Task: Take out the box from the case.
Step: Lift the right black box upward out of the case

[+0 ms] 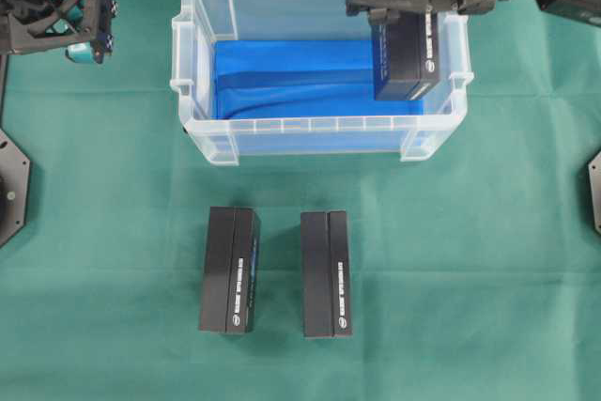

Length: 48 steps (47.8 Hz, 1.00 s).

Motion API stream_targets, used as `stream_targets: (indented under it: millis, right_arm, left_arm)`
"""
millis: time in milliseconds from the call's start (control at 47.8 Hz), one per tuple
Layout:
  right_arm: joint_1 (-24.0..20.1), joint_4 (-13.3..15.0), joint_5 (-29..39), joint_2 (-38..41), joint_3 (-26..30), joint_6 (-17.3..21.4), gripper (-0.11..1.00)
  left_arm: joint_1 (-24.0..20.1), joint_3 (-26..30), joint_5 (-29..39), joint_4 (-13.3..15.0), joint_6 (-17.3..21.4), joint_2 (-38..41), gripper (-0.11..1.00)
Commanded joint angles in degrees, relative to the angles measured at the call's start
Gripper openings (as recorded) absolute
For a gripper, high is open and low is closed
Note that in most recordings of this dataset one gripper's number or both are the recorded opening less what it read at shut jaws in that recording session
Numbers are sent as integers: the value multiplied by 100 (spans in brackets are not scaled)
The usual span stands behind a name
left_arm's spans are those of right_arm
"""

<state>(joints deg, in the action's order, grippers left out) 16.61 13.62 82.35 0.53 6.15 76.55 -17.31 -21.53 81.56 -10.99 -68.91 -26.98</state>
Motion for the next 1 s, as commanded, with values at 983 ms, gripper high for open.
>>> stream_targets:
  millis: [983]
  right_arm:
    - [-62, 35, 729, -220, 896, -211, 67]
  left_arm:
    - [9, 44, -18, -9, -9, -18, 95]
